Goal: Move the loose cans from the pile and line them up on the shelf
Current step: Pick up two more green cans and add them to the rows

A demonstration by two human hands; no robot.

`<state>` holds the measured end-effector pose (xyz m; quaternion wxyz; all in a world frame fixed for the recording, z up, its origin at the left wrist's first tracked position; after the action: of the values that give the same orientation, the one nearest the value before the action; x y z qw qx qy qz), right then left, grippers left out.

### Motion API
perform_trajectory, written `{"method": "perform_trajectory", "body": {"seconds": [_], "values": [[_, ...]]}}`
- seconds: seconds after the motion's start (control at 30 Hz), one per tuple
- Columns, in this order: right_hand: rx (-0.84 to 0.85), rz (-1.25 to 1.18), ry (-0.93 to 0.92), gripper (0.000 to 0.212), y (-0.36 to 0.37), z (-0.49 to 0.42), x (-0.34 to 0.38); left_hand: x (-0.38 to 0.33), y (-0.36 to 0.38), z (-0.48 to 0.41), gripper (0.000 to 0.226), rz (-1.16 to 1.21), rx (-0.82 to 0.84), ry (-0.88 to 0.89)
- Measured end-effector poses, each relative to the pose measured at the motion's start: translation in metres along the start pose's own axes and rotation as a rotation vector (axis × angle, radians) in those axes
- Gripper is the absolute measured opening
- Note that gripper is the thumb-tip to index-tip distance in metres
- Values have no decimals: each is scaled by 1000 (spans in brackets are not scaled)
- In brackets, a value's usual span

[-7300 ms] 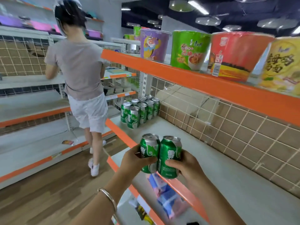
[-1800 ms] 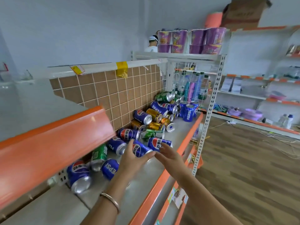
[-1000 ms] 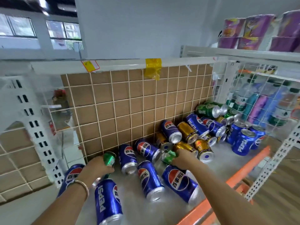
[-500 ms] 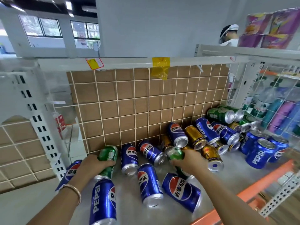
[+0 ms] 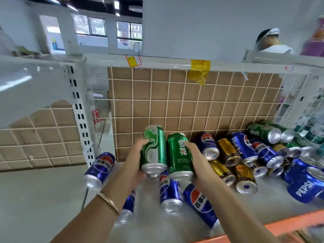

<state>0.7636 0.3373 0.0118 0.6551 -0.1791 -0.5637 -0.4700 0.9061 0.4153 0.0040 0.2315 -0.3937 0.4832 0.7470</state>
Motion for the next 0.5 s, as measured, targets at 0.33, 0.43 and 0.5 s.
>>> {"method": "perform_trajectory", "body": {"seconds": [0.33,0.43,0.5], "values": [[384,149,85,56,101,17,-59,-18,-101,101,70,0,-104,105],[445,195,95,36,135,27,-81,-30,-132,142,71,-94,-135,128],[481,202,115,33,160,35,-97,-38,-149,170,67,-109,-158,135]]}}
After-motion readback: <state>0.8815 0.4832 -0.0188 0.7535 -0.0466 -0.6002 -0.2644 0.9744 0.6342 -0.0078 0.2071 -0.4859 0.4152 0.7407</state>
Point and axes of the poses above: each hand's wrist, its own z-axis away from the middle knuckle, its own y-axis out of the palm, x = y × z, the point moved 3 cm from there along -z, towards the middle knuckle, and after that the axes turned 4 degrees about z, right-handed, at the moved point
